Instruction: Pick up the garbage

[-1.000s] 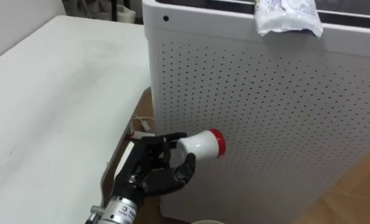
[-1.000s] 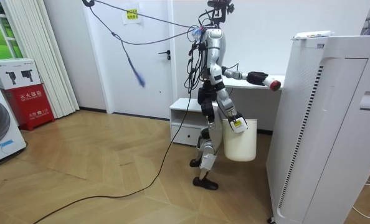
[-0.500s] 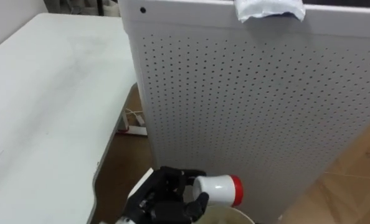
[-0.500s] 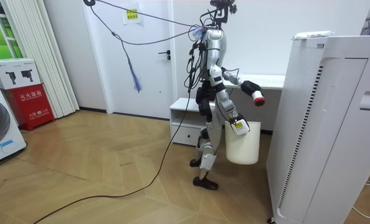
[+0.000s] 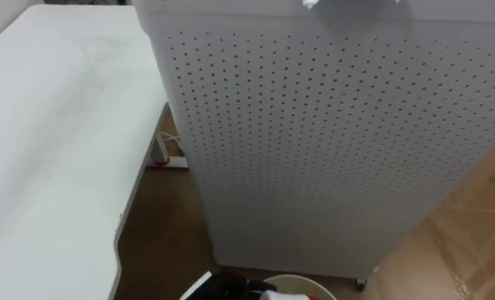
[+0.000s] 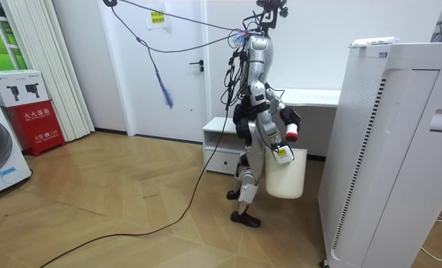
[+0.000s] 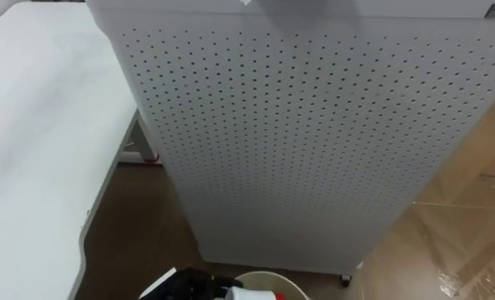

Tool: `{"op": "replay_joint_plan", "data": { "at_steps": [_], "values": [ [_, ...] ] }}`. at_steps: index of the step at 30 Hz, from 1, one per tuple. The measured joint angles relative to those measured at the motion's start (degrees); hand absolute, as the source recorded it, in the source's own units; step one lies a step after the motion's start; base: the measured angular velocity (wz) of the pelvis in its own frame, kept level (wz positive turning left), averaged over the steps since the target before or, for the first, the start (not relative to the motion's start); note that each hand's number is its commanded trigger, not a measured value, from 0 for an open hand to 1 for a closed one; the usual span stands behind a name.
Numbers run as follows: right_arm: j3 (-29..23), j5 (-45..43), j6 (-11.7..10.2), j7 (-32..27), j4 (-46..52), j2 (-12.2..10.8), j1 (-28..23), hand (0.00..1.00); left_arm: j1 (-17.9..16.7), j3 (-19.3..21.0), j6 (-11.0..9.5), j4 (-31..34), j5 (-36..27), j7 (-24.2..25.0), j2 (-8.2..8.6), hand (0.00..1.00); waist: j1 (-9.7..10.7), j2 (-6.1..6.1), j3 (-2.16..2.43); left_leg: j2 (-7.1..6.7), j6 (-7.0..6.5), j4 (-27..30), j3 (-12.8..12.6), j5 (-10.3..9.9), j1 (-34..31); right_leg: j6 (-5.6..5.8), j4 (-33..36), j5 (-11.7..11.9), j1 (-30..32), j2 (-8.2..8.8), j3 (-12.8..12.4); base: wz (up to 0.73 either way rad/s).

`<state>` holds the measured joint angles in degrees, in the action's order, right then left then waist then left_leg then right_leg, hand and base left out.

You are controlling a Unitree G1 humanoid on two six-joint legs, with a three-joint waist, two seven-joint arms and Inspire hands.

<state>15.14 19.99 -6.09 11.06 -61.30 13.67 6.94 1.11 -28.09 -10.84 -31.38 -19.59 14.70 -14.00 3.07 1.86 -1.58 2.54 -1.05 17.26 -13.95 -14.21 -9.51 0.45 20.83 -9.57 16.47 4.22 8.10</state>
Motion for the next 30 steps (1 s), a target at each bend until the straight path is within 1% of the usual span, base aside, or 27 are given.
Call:
{"op": "replay_joint_plan", "data": {
  "at_steps": [1, 2, 6, 8, 9, 13, 16, 20, 21, 26, 28, 30],
  "values": [
    [-0.08, 0.0, -0.25, 0.01, -1.06, -0.02, 0.27, 1.0, -0.03, -0.38, 0.0, -0.44, 0.0, 0.23, 0.09, 0.0, 0.02, 0.25, -0.15, 0.0, 0.0, 0.0, -0.01, 0.0, -0.02, 0.0, 0.0, 0.0, 0.02, 0.0, 0.0, 0.0],
    [-0.11, 0.0, -0.25, -0.02, -1.33, 0.0, 0.32, 1.0, -0.03, -0.38, 0.0, -0.68, 0.0, 0.61, 0.21, 0.0, 0.02, 0.35, -0.21, -0.01, 0.0, 0.0, -0.01, 0.0, -0.06, 0.0, 0.02, 0.0, 0.08, 0.01, -0.01, 0.0],
    [-0.11, 0.01, -0.26, -0.45, -1.65, 0.02, 0.39, 1.0, 0.02, -0.57, 0.0, -1.41, 0.07, 2.29, 0.78, 0.0, 0.29, 0.86, -0.14, 0.07, 0.0, 0.17, 0.03, 0.01, -0.74, -0.01, 0.21, 0.0, 0.69, 0.02, 0.16, 0.01],
    [-0.08, -0.13, -0.26, -0.47, -1.71, 0.0, 0.53, 1.0, 0.2, -1.7, 0.01, -1.5, 0.16, 2.31, 0.81, 0.0, 0.41, 1.08, -0.13, 0.06, -0.02, 0.17, 0.03, 0.03, -0.79, -0.01, 0.25, 0.0, 0.79, 0.04, 0.2, 0.02],
    [-0.07, -0.25, -0.26, -0.52, -1.78, -0.05, 0.53, 1.0, 0.15, -2.42, 0.03, -1.52, 0.16, 2.4, 0.85, 0.0, 0.47, 1.26, -0.05, 0.06, -0.03, 0.17, 0.04, 0.03, -0.78, -0.01, 0.26, 0.0, 0.76, 0.07, 0.28, 0.0],
    [1.51, -0.26, -0.21, -1.52, -2.9, -0.51, 0.48, 1.0, 0.04, -2.82, 0.03, -1.45, 0.19, 3.13, 0.86, 0.0, 0.37, 1.42, -0.08, 0.05, -0.03, 0.18, 0.05, 0.05, -0.79, -0.01, 0.27, 0.0, 0.75, 0.15, 0.43, 0.0],
    [0.84, -0.03, -0.43, -2.18, -2.92, 0.12, 0.63, 1.0, 0.08, -2.57, 0.02, -1.4, 0.63, 3.08, 1.0, 0.0, 0.53, 1.32, -0.06, -0.11, -0.1, 0.17, 0.01, 0.08, -0.6, -0.01, 0.48, 0.0, 0.77, 0.34, 0.6, 0.0],
    [0.82, -0.04, -0.55, -2.17, -2.96, -0.03, 0.65, 1.0, 0.07, -2.56, 0.02, -1.3, 1.95, 2.66, 1.51, 0.0, 0.61, 1.29, -0.07, -0.23, -0.11, 0.08, -0.06, 0.09, 0.19, -0.01, 0.78, -0.01, 0.38, 0.48, 0.79, -0.06],
    [0.82, 0.09, -0.56, -2.15, -2.96, -0.01, 0.64, 1.0, 0.09, -2.39, 0.0, -0.89, 3.0, 2.05, 1.77, 0.0, 0.65, 1.22, -0.07, -0.25, -0.11, 0.06, -0.1, 0.09, 0.33, -0.01, 0.76, -0.02, 0.24, 0.5, 0.77, 0.0],
    [0.91, 0.25, -0.7, -2.18, -3.13, -0.02, -0.54, 1.0, -0.18, -1.77, -0.04, 2.32, 8.7, -0.09, 1.73, 0.0, 1.0, 0.78, -0.07, -0.22, -0.13, -0.2, -0.3, 0.11, 2.37, 0.01, -0.18, -0.06, -2.25, 0.43, 1.31, 0.03],
    [0.06, -0.07, -1.04, -2.15, -2.83, -0.03, -1.35, 1.0, -1.41, 0.71, -0.25, 7.57, 13.19, -2.05, 1.42, 0.0, 1.13, 0.41, 0.02, -0.12, -0.13, -0.21, -0.25, 0.11, 2.79, -0.01, -0.19, -0.11, -2.59, 0.44, 1.29, 0.0],
    [-0.53, -0.11, -1.5, -2.17, -2.82, -0.02, -1.76, 1.0, -1.55, 2.23, -0.6, 10.5, 16.13, -4.03, 1.45, 0.0, 1.19, 0.3, 0.0, -0.17, -0.13, -0.19, -0.25, 0.1, 3.07, 0.03, -0.19, -0.13, -2.81, 0.48, 1.2, 0.0]
  ]
}}
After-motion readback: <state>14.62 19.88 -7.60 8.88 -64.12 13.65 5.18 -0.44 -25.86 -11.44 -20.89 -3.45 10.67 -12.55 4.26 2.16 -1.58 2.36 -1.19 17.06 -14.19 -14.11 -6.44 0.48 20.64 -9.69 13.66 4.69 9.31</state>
